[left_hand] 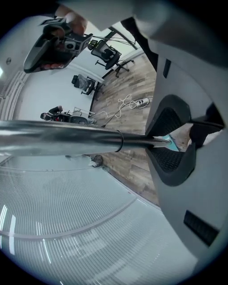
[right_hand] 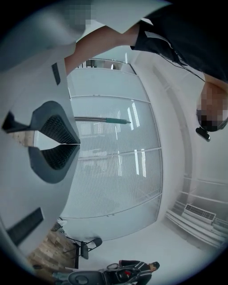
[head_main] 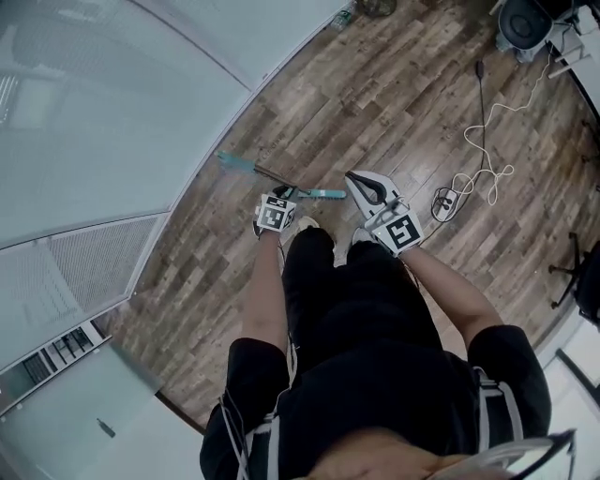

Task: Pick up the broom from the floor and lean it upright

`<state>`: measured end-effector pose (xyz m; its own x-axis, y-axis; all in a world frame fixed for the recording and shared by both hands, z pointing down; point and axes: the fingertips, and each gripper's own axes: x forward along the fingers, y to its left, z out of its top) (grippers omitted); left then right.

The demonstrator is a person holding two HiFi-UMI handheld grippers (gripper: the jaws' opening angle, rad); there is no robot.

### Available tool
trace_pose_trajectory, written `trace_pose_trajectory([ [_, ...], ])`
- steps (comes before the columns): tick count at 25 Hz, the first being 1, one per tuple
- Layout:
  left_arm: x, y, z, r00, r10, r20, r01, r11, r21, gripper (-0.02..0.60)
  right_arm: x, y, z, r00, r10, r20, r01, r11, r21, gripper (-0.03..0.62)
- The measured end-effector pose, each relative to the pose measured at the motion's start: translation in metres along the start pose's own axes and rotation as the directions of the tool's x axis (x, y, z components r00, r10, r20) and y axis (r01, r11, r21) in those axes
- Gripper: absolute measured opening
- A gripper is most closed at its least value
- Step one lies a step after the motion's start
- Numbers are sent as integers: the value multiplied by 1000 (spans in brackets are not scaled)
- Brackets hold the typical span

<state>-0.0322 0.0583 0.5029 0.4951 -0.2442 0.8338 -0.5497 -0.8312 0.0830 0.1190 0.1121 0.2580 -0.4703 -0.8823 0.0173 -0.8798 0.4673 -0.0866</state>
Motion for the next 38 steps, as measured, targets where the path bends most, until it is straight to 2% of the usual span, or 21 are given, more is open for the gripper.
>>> trace_pose_trajectory([
  [3,0,16,15,1000,-7,24,7,1000,-17,90,20,-15,6,1000,-7,-28,6,1000,-7,18],
  [11,29,63,44,995,-99,27,97,993,73,90,102,-19,-3,996,25,-81,-26,999,-18,18],
  [16,58,97,62,982,-185,24,182,978,101,91,168,-35,0,994,-26,-108,22,999,-37,18],
  [18,67,118,69,980,-198,17,195,974,116,91,199,-44,6,994,-45,-103,42,999,-33,18],
  [22,82,172,84,982,-187,16,184,977,110,91,261,-66,15,992,-70,-101,70,998,-3,18],
  [25,86,208,77,982,-187,-7,187,978,87,91,302,-76,16,990,-97,-104,99,995,8,18],
  [29,98,267,73,991,-131,-1,131,990,46,91,356,-95,18,991,-118,-69,121,992,32,18],
  [34,131,321,45,998,-55,-45,55,998,4,91,404,-94,-20,995,5,-96,0,999,48,18],
  [38,161,361,24,993,-44,-114,36,997,-72,91,432,-108,-52,993,28,-116,-17,995,96,18],
])
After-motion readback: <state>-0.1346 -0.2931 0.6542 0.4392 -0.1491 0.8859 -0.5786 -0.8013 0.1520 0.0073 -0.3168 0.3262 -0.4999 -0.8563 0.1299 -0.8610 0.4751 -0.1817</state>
